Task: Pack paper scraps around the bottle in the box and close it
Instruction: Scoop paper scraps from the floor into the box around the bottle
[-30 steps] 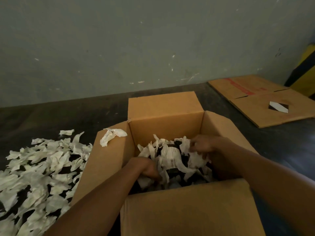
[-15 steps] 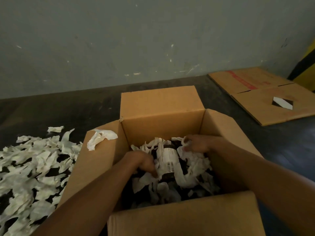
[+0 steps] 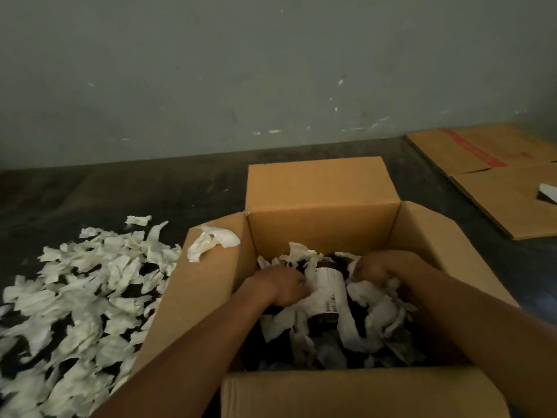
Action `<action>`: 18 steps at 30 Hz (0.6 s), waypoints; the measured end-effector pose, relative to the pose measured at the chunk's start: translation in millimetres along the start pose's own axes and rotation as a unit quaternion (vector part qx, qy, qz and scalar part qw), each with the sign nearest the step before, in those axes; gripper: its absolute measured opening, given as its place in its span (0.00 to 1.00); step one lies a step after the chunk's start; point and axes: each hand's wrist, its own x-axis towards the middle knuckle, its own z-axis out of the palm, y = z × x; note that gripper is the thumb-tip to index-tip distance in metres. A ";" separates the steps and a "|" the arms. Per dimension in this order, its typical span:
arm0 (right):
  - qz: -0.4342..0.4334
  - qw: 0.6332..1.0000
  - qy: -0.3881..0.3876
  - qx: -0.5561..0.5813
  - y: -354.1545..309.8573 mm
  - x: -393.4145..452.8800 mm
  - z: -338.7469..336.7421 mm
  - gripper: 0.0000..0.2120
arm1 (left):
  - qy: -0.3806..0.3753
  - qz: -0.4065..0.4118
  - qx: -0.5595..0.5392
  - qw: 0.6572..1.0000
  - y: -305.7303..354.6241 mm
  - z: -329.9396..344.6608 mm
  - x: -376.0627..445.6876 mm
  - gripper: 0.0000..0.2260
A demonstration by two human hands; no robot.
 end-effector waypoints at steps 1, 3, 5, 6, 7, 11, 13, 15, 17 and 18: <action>0.003 1.000 0.021 -0.016 -5.7 -3.7 -11.0 0.18 | 0.044 -0.004 0.018 0.999 -0.8 -3.4 -12.6 0.19; -0.015 0.995 0.102 -0.011 -28.6 -17.2 -34.1 0.14 | 0.158 -0.007 0.050 0.986 -7.1 -5.6 -38.5 0.17; -0.072 0.976 0.207 0.014 -61.0 -32.6 -54.3 0.13 | 0.265 0.011 0.055 0.963 -17.1 -0.8 -61.8 0.15; -0.110 0.962 0.249 0.035 -79.8 -38.5 -60.4 0.12 | 0.311 0.016 0.054 0.949 -23.3 3.4 -72.3 0.14; -0.151 0.946 0.280 0.059 -101.4 -45.5 -64.5 0.11 | 0.347 0.012 0.054 0.936 -30.1 9.1 -80.7 0.13; -0.305 0.913 0.265 0.046 -184.7 -47.2 -63.5 0.18 | 0.336 -0.002 -0.003 0.942 -48.0 29.7 -86.6 0.14; -0.338 0.918 0.208 -0.013 -218.0 -37.5 -57.0 0.20 | 0.336 0.011 -0.012 0.942 -48.7 32.6 -82.1 0.13; -0.339 0.917 0.190 -0.087 -242.1 -22.4 -48.1 0.21 | 0.341 0.006 0.009 0.940 -49.3 33.1 -78.4 0.10; -0.328 0.911 0.190 -0.166 -257.5 -8.4 -39.8 0.22 | 0.327 -0.006 0.015 0.945 -48.4 33.6 -77.1 0.08; -0.317 0.907 0.184 -0.209 -261.7 -3.7 -36.6 0.22 | 0.322 -0.012 0.009 0.947 -47.5 34.1 -76.2 0.09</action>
